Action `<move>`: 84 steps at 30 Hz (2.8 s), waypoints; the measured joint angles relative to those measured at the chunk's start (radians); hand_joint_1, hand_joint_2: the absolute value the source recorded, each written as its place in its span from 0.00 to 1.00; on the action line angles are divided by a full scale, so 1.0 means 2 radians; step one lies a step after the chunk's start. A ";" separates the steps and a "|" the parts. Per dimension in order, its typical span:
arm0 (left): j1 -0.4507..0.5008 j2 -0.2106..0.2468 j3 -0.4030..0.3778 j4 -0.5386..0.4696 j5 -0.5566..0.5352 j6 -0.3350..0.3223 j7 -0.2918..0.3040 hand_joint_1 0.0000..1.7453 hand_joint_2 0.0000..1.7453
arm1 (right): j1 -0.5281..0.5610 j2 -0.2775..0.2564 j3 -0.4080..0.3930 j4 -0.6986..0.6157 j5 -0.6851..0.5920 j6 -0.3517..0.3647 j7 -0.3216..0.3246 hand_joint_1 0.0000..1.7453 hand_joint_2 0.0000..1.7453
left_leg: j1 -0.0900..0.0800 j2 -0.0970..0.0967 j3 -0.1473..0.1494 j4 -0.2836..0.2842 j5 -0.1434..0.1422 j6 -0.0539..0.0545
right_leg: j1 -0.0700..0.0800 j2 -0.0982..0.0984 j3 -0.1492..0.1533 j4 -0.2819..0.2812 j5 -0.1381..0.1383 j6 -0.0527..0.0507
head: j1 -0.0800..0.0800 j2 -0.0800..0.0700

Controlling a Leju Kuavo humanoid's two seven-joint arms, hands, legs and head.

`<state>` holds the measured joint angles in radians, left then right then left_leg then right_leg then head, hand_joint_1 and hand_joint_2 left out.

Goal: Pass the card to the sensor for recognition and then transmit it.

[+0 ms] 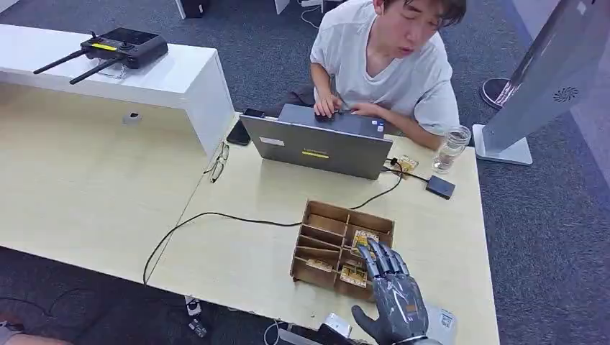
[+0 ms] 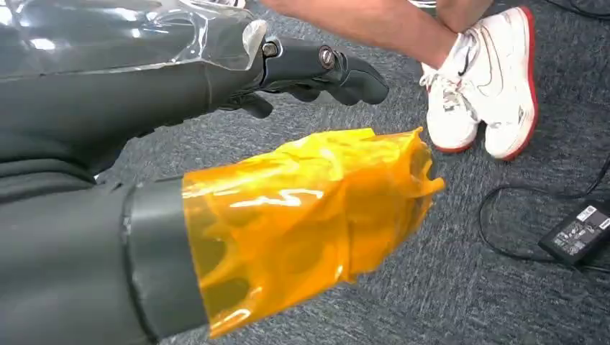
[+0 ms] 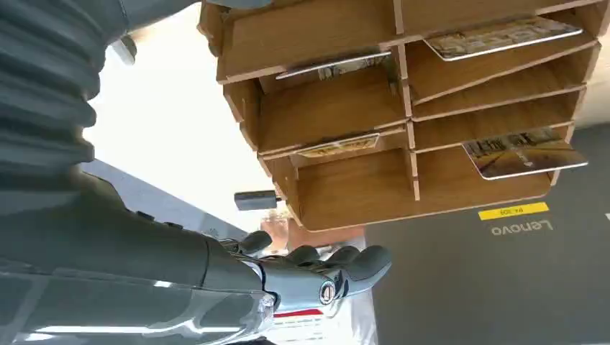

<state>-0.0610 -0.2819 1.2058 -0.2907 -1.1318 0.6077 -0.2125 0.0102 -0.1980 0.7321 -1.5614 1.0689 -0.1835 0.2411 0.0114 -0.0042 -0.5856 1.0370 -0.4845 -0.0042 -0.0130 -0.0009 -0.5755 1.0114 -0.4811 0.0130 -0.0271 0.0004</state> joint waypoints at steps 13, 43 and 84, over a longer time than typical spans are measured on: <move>0.000 -0.001 0.000 0.000 -0.002 0.000 0.000 0.00 0.00 | -0.005 0.005 0.000 0.019 0.000 0.006 0.002 0.01 1.00 | 0.000 0.000 0.000 0.000 0.000 0.000 | 0.000 0.000 0.000 0.000 0.000 0.000 | 0.000 0.000; 0.000 -0.001 -0.001 0.000 -0.003 0.000 0.000 0.00 0.00 | -0.019 0.015 0.007 0.044 -0.004 0.011 0.005 0.20 1.00 | 0.000 0.000 0.000 0.000 0.000 0.000 | 0.000 0.000 0.000 0.000 0.000 0.000 | 0.000 0.000; -0.001 -0.001 -0.009 0.000 -0.010 0.000 0.000 0.00 0.00 | -0.042 0.039 0.009 0.096 -0.006 0.024 0.021 0.88 1.00 | 0.000 0.000 0.000 0.000 0.000 0.000 | 0.000 0.000 0.000 0.000 0.000 0.000 | 0.000 0.000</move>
<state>-0.0638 -0.2831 1.1887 -0.2899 -1.1513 0.6077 -0.2129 -0.0729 -0.1194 0.7496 -1.3699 1.0571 -0.1350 0.2823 0.0114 -0.0038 -0.5847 1.0371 -0.4843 -0.0043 -0.0129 -0.0003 -0.5752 1.0115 -0.4809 0.0129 -0.0271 0.0004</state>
